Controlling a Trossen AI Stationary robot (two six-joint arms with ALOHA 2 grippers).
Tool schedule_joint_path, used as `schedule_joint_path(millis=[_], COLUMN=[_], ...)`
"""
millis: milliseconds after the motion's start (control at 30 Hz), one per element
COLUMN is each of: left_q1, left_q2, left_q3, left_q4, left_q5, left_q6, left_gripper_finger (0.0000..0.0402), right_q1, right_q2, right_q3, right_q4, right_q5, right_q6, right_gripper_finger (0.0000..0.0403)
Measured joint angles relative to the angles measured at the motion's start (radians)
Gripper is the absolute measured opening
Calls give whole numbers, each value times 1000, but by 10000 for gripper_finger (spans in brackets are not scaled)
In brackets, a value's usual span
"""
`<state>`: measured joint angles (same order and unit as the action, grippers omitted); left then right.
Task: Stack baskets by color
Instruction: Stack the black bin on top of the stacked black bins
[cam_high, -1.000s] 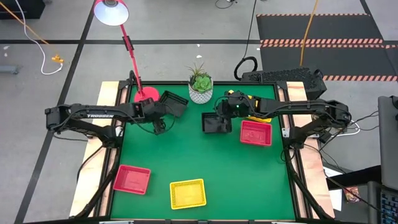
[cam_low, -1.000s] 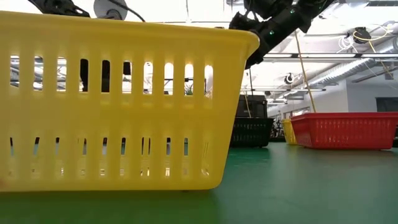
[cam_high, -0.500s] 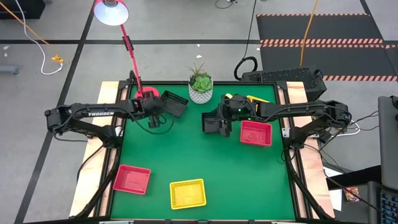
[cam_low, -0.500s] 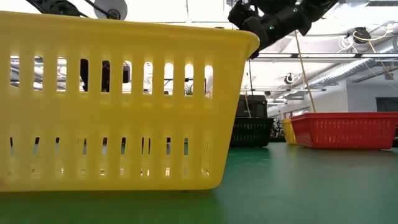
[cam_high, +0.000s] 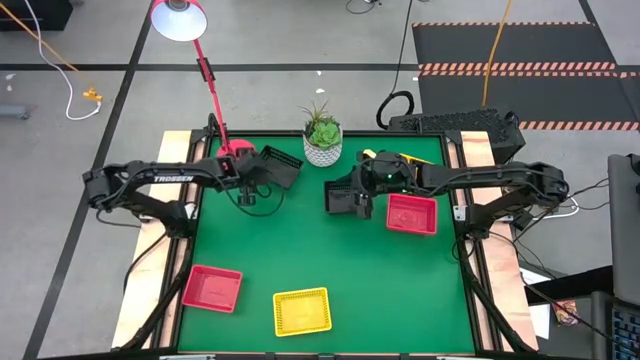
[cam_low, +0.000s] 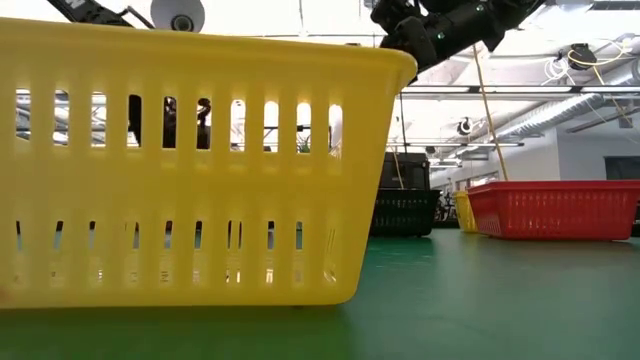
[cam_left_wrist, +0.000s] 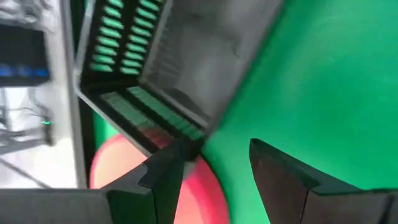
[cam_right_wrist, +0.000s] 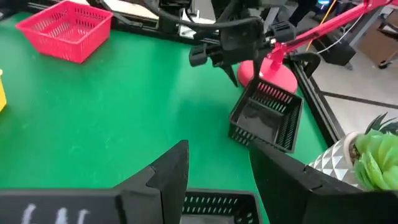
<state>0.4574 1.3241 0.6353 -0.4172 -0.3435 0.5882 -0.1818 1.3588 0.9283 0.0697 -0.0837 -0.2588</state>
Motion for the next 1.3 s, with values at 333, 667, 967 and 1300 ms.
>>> schedule_joint_path(millis=[333, 667, 967, 1300], left_q1=[49, 14, -134, -297], left_q2=[112, 136, 134, 135], left_q3=[0, 104, 270, 423], left_q4=[33, -45, -70, -121], left_q5=[-14, 87, 141, 127], left_q6=[34, -156, -271, -374], left_gripper_finger=[186, 18, 4, 2], right_q1=[0, -15, -23, 93], right_q2=[-14, -13, -9, -9], right_q3=[0, 0, 0, 93], right_q4=[-15, -55, -52, -96], right_q5=[0, 2, 2, 11], right_q6=[7, -11, 11, -35], right_gripper_finger=[164, 164, 164, 164])
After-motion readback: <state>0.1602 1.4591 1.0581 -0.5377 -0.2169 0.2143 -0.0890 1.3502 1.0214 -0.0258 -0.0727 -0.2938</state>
